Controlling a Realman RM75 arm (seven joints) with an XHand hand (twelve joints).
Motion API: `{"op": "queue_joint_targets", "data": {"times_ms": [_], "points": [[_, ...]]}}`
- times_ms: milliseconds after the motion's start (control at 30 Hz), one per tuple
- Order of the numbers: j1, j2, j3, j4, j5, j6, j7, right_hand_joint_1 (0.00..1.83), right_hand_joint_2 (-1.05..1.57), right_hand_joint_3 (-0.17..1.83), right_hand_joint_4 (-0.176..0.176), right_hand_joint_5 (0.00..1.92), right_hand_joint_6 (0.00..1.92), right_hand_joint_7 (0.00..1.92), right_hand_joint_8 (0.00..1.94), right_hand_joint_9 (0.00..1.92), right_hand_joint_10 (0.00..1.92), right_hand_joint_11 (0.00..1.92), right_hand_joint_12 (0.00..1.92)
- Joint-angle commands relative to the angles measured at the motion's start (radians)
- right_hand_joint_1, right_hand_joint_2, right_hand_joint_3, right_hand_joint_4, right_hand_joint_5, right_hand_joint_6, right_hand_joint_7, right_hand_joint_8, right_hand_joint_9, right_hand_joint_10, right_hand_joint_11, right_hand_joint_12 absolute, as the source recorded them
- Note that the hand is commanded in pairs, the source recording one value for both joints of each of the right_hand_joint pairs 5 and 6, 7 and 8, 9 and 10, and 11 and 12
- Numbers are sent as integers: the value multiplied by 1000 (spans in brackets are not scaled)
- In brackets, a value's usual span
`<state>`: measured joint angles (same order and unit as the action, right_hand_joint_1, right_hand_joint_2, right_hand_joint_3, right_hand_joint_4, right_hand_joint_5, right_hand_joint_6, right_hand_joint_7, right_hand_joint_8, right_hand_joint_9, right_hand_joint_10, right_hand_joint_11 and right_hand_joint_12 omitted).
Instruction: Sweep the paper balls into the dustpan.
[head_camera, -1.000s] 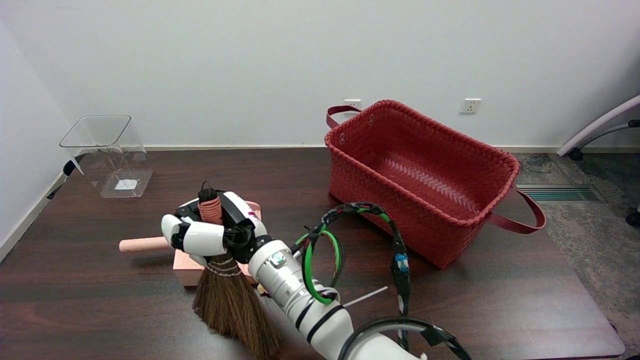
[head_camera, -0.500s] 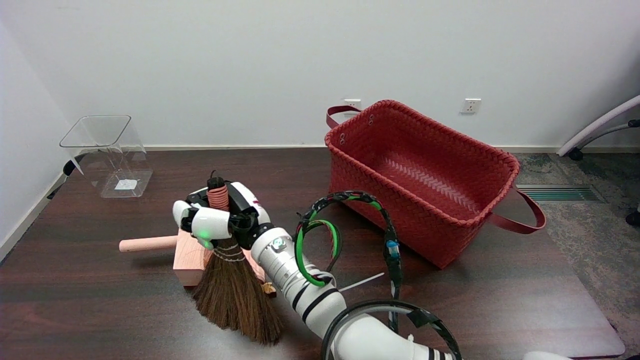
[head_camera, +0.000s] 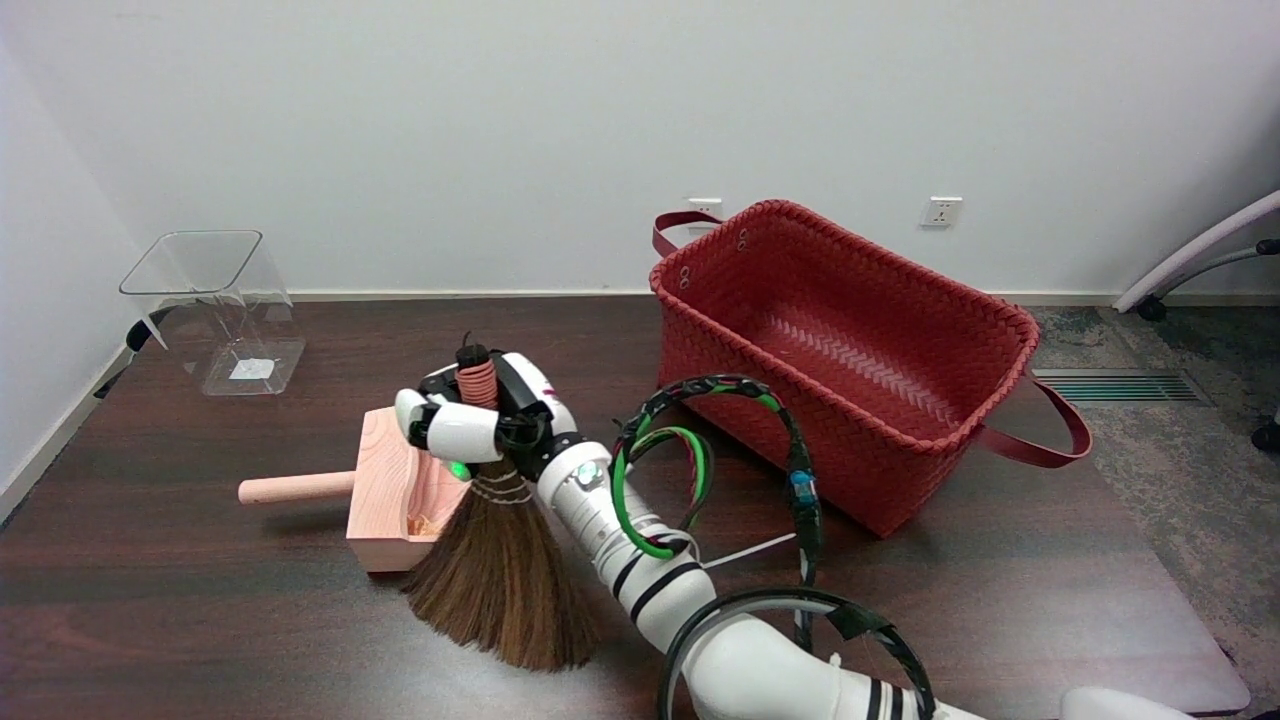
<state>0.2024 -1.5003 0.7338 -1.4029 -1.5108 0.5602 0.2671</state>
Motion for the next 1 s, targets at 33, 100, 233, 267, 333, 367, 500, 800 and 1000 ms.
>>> {"op": "queue_joint_targets", "data": {"times_ms": [33, 100, 233, 267, 333, 367, 500, 800, 1000], "points": [[-21, 87, 30, -46, -30, 76, -62, 1095, 949, 1072, 0, 1920, 1920, 1920, 1920, 1920, 1920, 1920, 1920], [-28, 100, 39, -57, -30, 80, -62, 1094, 952, 1069, 0, 1920, 1920, 1920, 1920, 1920, 1920, 1920, 1920], [-30, 122, 48, -71, -30, 85, -62, 1091, 962, 1064, 0, 1920, 1920, 1920, 1920, 1920, 1920, 1920, 1920], [-30, 128, 50, -75, -30, 87, -62, 1091, 963, 1063, 0, 1920, 1920, 1920, 1920, 1920, 1920, 1920, 1920], [-30, 136, 56, -78, -30, 87, -62, 1091, 964, 1063, 0, 1920, 1920, 1920, 1920, 1920, 1920, 1920, 1920], [-30, 141, 57, -79, -29, 87, -62, 1090, 964, 1062, 0, 1920, 1920, 1920, 1920, 1920, 1920, 1920, 1920], [-22, 160, 64, -89, -21, 83, -62, 1089, 971, 1053, 0, 1920, 1920, 1920, 1920, 1920, 1920, 1920, 1920], [-19, 184, 76, -106, -20, 74, -62, 1087, 977, 1045, 0, 1920, 1920, 1920, 1920, 1920, 1920, 1920, 1920], [-19, 194, 76, -114, -19, 73, -62, 1086, 984, 1039, 0, 1920, 1920, 1920, 1920, 1920, 1920, 1920, 1920]]}}
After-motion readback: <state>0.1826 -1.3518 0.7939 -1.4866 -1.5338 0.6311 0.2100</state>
